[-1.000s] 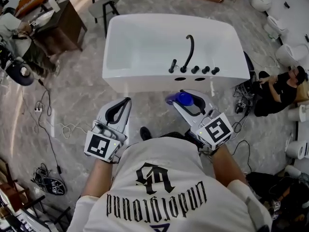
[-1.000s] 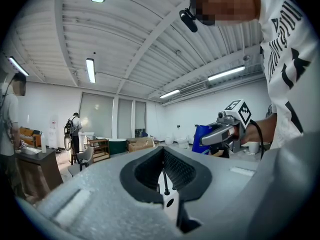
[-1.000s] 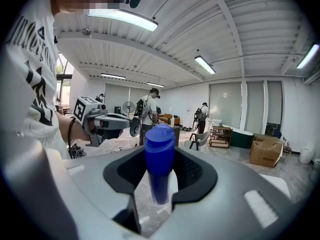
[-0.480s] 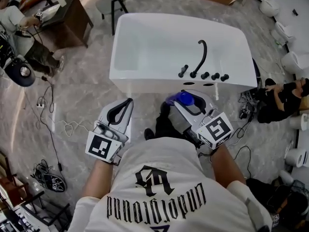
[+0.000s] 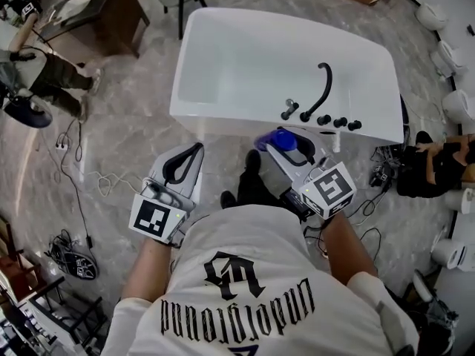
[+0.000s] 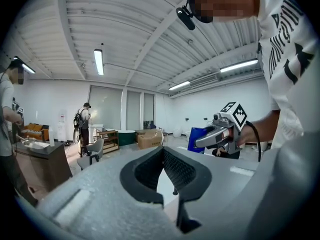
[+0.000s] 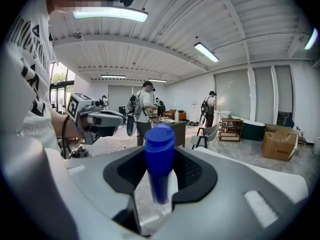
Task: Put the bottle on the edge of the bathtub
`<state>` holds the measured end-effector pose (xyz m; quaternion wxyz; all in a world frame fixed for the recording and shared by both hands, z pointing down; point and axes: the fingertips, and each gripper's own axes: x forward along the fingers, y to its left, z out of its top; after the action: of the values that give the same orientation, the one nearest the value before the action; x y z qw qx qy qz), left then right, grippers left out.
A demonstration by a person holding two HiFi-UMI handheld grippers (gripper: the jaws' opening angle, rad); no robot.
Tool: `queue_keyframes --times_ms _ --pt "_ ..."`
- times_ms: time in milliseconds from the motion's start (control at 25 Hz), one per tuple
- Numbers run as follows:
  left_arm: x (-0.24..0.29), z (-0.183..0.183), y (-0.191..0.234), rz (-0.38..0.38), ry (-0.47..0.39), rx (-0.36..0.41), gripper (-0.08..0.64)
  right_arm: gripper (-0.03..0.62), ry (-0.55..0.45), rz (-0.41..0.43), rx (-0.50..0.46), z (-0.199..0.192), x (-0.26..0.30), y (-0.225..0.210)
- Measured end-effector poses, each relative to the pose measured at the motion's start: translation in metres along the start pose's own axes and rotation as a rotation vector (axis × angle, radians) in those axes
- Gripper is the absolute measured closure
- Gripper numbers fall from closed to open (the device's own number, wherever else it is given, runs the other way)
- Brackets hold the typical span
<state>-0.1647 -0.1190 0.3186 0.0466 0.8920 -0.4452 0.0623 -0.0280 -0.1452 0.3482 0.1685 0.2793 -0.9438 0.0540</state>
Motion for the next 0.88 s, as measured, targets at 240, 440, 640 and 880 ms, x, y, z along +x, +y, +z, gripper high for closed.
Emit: queue_keyframes --times_ms 240,440,640,880 --pt "0.058 -0.013 0.029 0.023 0.048 -0.036 0.552 0.440 0.066 0.048 0.018 -0.021 0.037 -0.053" --pt "0.097 -0.043 0.045 0.025 0.097 -0.062 0.552 0.439 0.127 0.082 0.020 -0.063 0.074 -0.086" --pt "0.130 -0.071 0.057 0.023 0.141 -0.084 0.552 0.439 0.182 0.106 0.014 -0.100 0.106 -0.112" --pt "0.156 -0.104 0.064 0.027 0.197 -0.115 0.552 0.439 0.228 0.122 0.028 -0.140 0.129 -0.137"
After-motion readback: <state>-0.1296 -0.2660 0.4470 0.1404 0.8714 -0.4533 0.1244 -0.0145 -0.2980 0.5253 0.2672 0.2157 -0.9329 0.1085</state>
